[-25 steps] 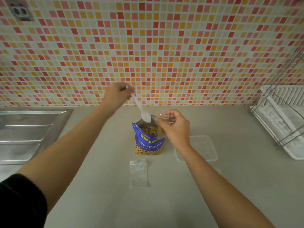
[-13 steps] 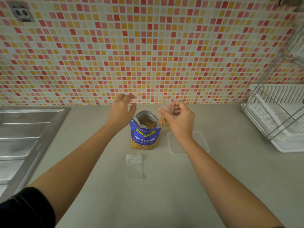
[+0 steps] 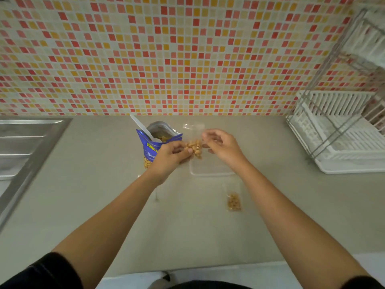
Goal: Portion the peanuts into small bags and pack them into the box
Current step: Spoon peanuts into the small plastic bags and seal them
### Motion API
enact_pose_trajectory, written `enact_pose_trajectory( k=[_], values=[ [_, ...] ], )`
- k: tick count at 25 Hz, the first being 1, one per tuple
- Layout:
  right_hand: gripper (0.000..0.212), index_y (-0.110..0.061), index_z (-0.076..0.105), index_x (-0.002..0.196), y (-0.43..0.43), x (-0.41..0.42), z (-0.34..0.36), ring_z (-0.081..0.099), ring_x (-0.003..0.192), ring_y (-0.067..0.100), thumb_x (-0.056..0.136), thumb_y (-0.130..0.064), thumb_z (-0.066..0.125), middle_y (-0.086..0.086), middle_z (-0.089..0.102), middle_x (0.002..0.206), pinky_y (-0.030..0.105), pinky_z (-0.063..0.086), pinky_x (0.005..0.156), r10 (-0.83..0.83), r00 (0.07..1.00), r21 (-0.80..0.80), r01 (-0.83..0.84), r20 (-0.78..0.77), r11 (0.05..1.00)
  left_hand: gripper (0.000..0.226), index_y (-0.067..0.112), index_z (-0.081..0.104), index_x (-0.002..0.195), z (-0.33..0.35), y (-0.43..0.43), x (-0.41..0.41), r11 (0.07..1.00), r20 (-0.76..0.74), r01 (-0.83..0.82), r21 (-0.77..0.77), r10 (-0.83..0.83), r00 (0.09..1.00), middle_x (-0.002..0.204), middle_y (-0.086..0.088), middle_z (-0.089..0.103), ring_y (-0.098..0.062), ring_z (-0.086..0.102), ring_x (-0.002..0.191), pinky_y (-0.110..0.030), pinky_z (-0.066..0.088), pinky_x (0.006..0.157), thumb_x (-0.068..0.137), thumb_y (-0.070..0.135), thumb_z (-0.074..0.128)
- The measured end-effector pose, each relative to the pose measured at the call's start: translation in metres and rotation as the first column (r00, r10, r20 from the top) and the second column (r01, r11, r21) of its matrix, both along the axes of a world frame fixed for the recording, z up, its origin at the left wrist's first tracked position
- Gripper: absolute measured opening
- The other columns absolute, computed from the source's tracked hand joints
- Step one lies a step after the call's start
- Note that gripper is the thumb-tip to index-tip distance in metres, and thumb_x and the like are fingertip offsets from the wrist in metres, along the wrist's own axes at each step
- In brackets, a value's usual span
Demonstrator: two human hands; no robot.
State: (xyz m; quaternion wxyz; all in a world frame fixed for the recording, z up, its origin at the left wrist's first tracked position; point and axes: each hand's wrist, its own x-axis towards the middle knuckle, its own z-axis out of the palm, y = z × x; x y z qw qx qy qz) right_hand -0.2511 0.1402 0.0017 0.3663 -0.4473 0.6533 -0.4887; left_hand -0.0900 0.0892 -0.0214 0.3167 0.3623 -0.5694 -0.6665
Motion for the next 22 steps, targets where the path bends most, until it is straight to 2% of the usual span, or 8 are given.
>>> enact_pose_trajectory(
  k=[3, 7, 10, 13, 15, 18, 20, 22],
  values=[
    [0.017, -0.019, 0.065, 0.1, 0.026, -0.014, -0.021, 0.065, 0.08, 0.01, 0.084, -0.025, 0.067, 0.001, 0.067, 0.092, 0.025, 0.055, 0.075, 0.083, 0.996, 0.064, -0.082, -0.01, 0.995, 0.015, 0.012, 0.06, 0.078, -0.014, 0.02, -0.014, 0.997, 0.038, 0.006, 0.078, -0.009, 0.999, 0.07, 0.001, 0.066, -0.009, 0.062, 0.069, -0.014, 0.054, 0.067, 0.088, 0.003, 0.056],
    [0.005, -0.018, 0.068, 0.088, 0.056, -0.02, -0.068, 0.064, 0.068, 0.002, 0.083, -0.018, 0.068, 0.003, 0.068, 0.081, 0.021, 0.054, 0.072, -0.031, 0.998, 0.097, 0.026, 0.051, 0.995, 0.017, 0.018, 0.063, 0.074, -0.057, 0.056, -0.025, 0.995, 0.141, -0.019, 0.095, 0.006, 0.99, 0.07, 0.0, 0.056, -0.008, 0.051, 0.066, -0.019, 0.046, 0.068, 0.089, 0.012, 0.058],
    [0.01, -0.012, 0.073, 0.088, 0.081, -0.016, -0.108, 0.061, 0.064, -0.007, 0.085, -0.017, 0.065, 0.0, 0.071, 0.08, 0.008, 0.046, 0.067, -0.105, 0.983, 0.125, 0.124, -0.149, 0.984, 0.006, 0.015, 0.07, 0.081, -0.092, 0.083, -0.028, 0.993, 0.229, -0.075, 0.094, 0.052, 0.972, 0.071, -0.001, 0.06, -0.013, 0.054, 0.071, -0.031, 0.046, 0.078, 0.083, 0.019, 0.067],
    [0.014, -0.009, 0.071, 0.092, 0.096, -0.014, -0.134, 0.067, 0.077, 0.015, 0.085, -0.017, 0.063, 0.007, 0.074, 0.088, 0.022, 0.047, 0.073, -0.152, 0.944, 0.172, 0.209, -0.294, 0.963, 0.024, 0.004, 0.062, 0.103, -0.111, 0.104, -0.038, 0.961, 0.29, -0.196, 0.198, 0.134, 0.948, 0.071, -0.003, 0.063, -0.015, 0.06, 0.068, -0.033, 0.05, 0.078, 0.081, 0.012, 0.068],
    [0.014, -0.008, 0.069, 0.094, 0.096, -0.014, -0.141, 0.067, 0.08, 0.021, 0.086, -0.017, 0.063, 0.008, 0.074, 0.086, 0.024, 0.044, 0.071, -0.163, 0.917, 0.194, 0.246, -0.365, 0.95, 0.029, 0.01, 0.06, 0.107, -0.118, 0.11, -0.042, 0.968, 0.397, -0.225, 0.109, 0.165, 0.903, 0.071, -0.001, 0.065, -0.014, 0.061, 0.065, -0.029, 0.05, 0.072, 0.08, 0.015, 0.069],
    [0.013, -0.008, 0.068, 0.092, 0.093, -0.016, -0.149, 0.067, 0.082, 0.023, 0.086, -0.018, 0.061, 0.009, 0.073, 0.089, 0.02, 0.038, 0.066, -0.124, 0.874, 0.228, 0.256, -0.47, 0.939, 0.031, 0.014, 0.062, 0.112, -0.126, 0.113, -0.047, 0.983, 0.511, -0.153, -0.1, 0.183, 0.84, 0.084, -0.005, 0.07, -0.016, 0.065, 0.078, -0.026, 0.051, 0.08, 0.081, 0.016, 0.066],
    [0.014, -0.008, 0.069, 0.091, 0.092, -0.017, -0.154, 0.067, 0.085, 0.025, 0.086, -0.018, 0.062, 0.01, 0.073, 0.091, 0.025, 0.041, 0.071, -0.116, 0.856, 0.232, 0.264, -0.504, 0.936, 0.031, 0.014, 0.064, 0.115, -0.13, 0.114, -0.05, 0.971, 0.569, -0.081, -0.223, 0.197, 0.798, 0.097, -0.011, 0.071, -0.02, 0.065, 0.088, -0.025, 0.049, 0.085, 0.084, 0.016, 0.064],
    [0.014, -0.007, 0.069, 0.091, 0.09, -0.017, -0.158, 0.067, 0.084, 0.026, 0.086, -0.018, 0.062, 0.011, 0.073, 0.09, 0.028, 0.044, 0.072, -0.111, 0.853, 0.236, 0.263, -0.51, 0.935, 0.029, 0.014, 0.065, 0.114, -0.133, 0.113, -0.051, 0.945, 0.599, 0.001, -0.327, 0.206, 0.774, 0.1, -0.015, 0.07, -0.027, 0.064, 0.09, -0.028, 0.047, 0.083, 0.085, 0.016, 0.062]
  ],
)
